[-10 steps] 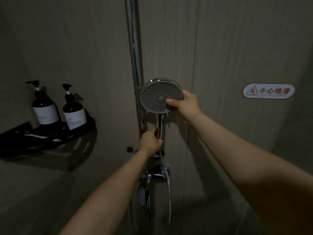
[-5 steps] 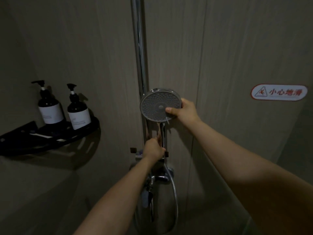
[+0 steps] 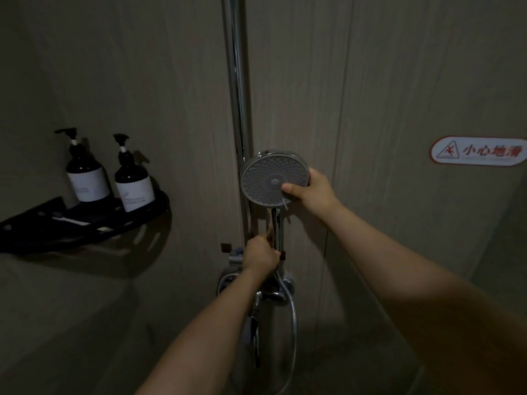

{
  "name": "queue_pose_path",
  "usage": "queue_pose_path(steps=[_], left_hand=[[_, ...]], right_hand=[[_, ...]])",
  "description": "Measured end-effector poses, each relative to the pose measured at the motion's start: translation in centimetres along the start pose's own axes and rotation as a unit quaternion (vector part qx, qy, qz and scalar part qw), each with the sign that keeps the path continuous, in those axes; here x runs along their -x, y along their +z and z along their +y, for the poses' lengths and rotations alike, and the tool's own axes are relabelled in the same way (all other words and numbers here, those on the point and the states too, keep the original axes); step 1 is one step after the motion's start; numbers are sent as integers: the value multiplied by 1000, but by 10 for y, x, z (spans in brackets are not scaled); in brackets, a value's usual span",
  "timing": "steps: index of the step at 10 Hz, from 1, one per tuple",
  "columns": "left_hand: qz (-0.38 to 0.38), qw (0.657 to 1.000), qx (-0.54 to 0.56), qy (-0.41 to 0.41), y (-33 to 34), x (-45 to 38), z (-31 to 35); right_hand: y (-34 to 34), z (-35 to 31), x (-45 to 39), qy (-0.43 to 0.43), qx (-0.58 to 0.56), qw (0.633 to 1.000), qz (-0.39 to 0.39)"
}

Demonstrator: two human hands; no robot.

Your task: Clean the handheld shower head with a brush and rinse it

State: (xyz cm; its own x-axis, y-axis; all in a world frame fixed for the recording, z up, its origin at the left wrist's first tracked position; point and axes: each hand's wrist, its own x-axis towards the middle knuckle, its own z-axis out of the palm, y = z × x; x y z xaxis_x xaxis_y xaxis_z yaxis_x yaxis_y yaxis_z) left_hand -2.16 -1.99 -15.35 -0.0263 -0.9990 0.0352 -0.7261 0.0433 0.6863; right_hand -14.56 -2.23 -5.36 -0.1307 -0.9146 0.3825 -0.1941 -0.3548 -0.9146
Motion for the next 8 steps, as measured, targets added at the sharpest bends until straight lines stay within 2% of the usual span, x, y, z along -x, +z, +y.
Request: queue_pose_path(steps=[2, 3, 5, 7, 8], left_hand=[[-23, 1000, -7, -15, -4, 0, 5], [-33, 999, -14, -12, -13, 1, 11], [12, 1000, 12, 2, -51, 9, 25], [45, 991, 123, 11, -107, 19, 46], [63, 978, 197, -10, -130, 34, 55]], right_hand=[[-1, -9, 6, 13, 40, 999, 0], [-2, -16, 9, 18, 106, 994, -4], [-4, -26, 6, 11, 189, 981, 33], [-6, -50, 9, -23, 190, 977, 93], [-6, -65, 14, -17, 162, 980, 113]])
